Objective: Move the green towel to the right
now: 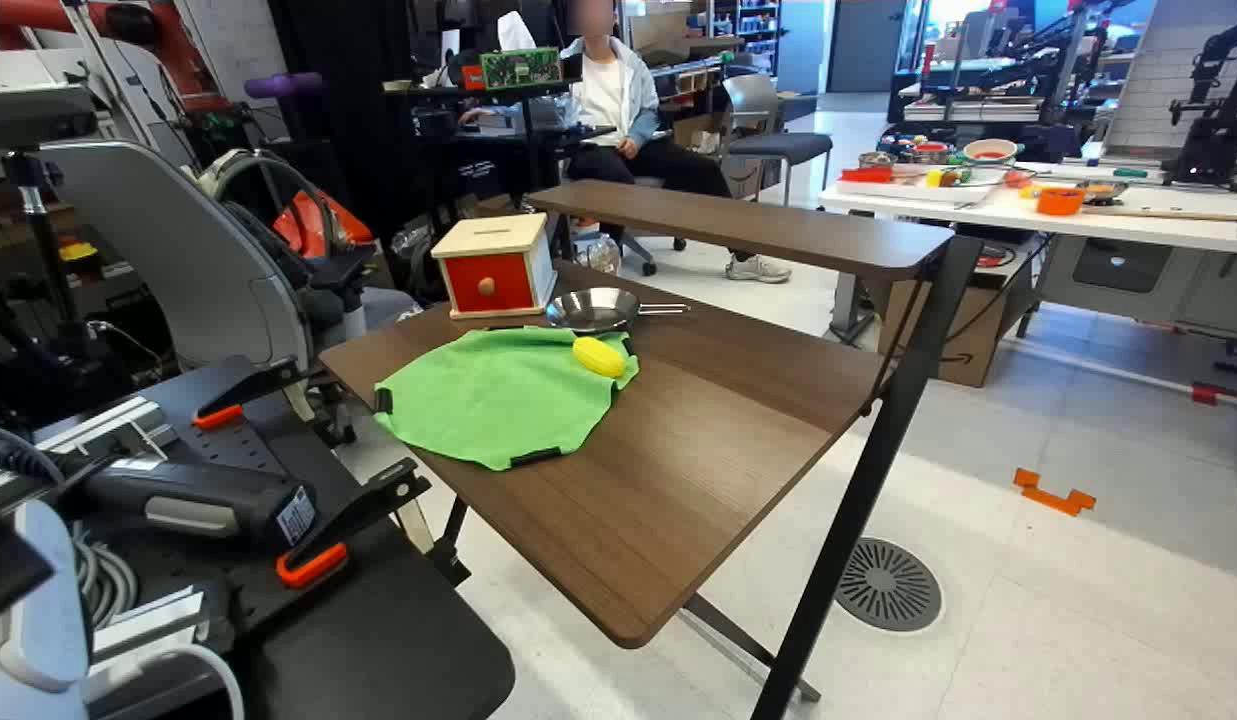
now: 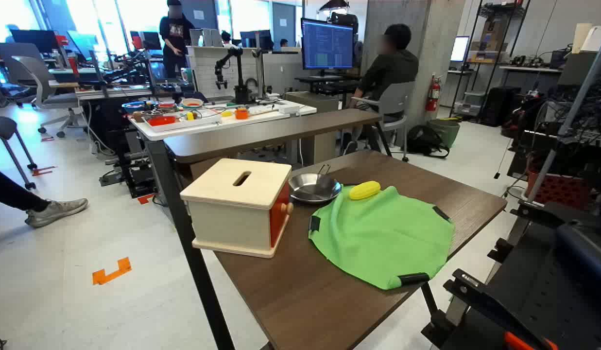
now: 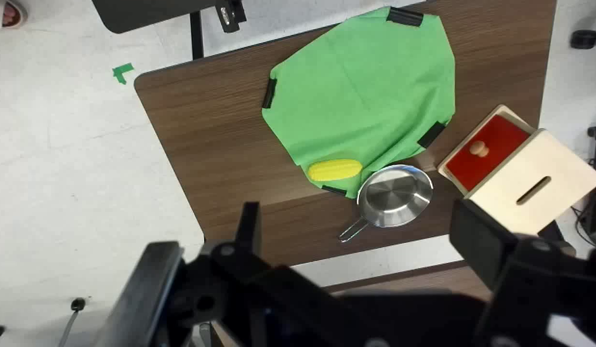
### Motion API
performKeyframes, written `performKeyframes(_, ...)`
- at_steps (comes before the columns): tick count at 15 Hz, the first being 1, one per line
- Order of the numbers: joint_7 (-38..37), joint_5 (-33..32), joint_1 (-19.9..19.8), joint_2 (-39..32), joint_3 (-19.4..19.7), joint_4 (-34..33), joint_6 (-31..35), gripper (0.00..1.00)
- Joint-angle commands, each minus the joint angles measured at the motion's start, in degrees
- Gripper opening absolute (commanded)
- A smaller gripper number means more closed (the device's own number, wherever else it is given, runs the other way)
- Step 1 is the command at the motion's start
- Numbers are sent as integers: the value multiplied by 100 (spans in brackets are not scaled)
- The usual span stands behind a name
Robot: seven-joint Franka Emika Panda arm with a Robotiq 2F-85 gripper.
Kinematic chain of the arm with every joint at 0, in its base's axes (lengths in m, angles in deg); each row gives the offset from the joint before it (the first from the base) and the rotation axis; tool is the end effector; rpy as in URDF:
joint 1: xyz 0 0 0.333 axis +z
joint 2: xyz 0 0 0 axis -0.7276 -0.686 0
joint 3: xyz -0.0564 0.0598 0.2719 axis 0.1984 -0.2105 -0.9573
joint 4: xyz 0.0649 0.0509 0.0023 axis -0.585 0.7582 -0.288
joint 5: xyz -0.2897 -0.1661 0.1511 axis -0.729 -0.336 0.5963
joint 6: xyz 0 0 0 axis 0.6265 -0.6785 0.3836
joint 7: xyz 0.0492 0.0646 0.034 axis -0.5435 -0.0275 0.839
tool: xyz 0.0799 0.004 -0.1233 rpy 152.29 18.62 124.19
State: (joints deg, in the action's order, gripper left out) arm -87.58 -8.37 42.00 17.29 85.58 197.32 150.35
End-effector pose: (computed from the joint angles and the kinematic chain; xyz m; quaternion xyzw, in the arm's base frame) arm 0.3840 -0.0391 0.4230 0.9895 -0.1008 0.1037 0.0007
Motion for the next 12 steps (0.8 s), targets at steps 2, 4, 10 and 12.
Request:
performKeyframes(2,-57,26,5,-30,-28,-5,99,100)
performKeyframes(4,-136,55,34,-179,-84,-11,219,100)
performKeyframes(10,-875,-80,61,-1244,-568,-300,751,100)
performKeyframes(12,-1128,-77,111,-1636,-717,-454,859,100)
